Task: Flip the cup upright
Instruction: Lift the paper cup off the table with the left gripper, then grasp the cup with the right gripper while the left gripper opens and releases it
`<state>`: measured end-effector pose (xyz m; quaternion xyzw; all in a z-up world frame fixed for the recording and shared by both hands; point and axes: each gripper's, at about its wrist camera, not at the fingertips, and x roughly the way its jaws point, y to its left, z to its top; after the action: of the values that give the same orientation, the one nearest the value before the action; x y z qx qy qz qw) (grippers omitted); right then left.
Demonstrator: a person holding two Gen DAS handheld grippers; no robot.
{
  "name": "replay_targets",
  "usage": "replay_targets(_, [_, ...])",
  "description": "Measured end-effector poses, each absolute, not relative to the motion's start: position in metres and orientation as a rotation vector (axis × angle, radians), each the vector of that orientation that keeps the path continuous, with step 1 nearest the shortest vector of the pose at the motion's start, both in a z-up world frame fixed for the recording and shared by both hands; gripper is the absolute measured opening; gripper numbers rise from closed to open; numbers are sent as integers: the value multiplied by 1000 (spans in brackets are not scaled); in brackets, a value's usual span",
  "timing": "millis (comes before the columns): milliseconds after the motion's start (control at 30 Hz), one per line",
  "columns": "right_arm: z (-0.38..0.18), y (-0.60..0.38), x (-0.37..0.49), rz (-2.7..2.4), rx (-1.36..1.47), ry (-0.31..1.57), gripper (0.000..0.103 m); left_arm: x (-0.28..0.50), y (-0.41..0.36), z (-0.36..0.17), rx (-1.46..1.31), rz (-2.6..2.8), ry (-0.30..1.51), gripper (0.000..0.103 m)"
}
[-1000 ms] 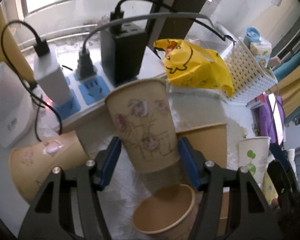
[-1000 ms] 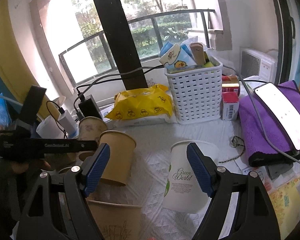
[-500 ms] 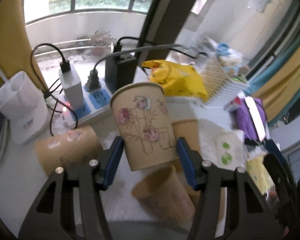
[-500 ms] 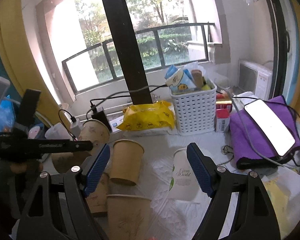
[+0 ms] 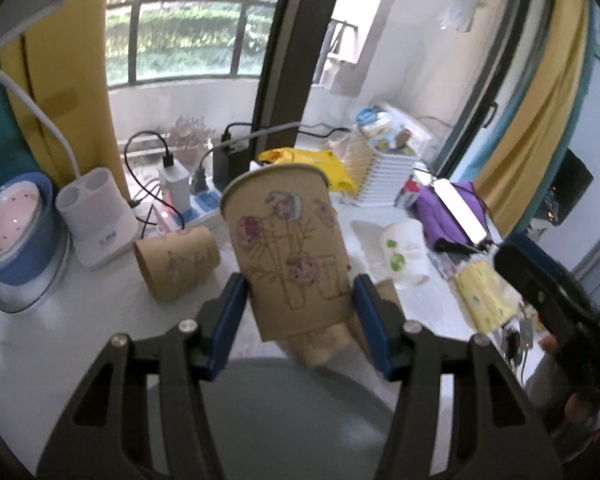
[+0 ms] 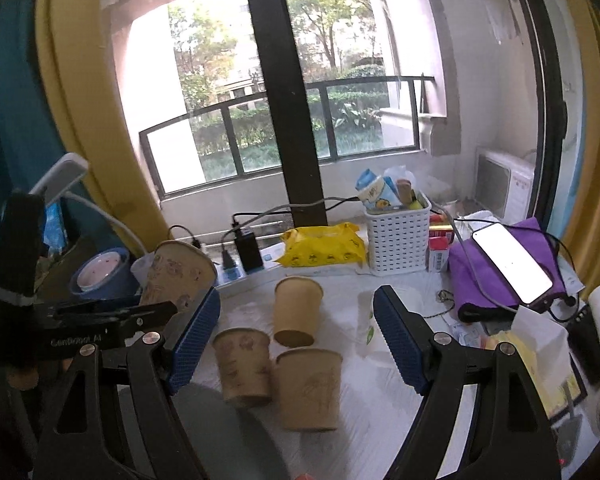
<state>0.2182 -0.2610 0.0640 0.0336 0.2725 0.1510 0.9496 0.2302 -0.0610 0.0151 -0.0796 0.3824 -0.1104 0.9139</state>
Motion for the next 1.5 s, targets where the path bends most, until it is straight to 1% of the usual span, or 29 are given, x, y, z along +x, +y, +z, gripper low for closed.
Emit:
replay_targets(167, [71,-248,194,323,40,555,82,192,-60,17,-136,-240,737,56])
replay_targets(367, [67,-229,171,367,22,589,82,145,-57,4,-105,-255,707,56])
replay_targets(667, [43,-199,138,511,38,719,82,78,-58,-35,-73,-265,672,56])
replay_targets(900, [20,-180,113,614,56,815,82,34,-65,-55,-45,-272,634,56])
replay_targets(1200, [18,-162,96,689,53,879,82,-1,-62,-59,-40,-290,542,56])
replay_targets(1500, [15,-161,91,752,126,949,82,-33,-67,-56,3,-360,424,56])
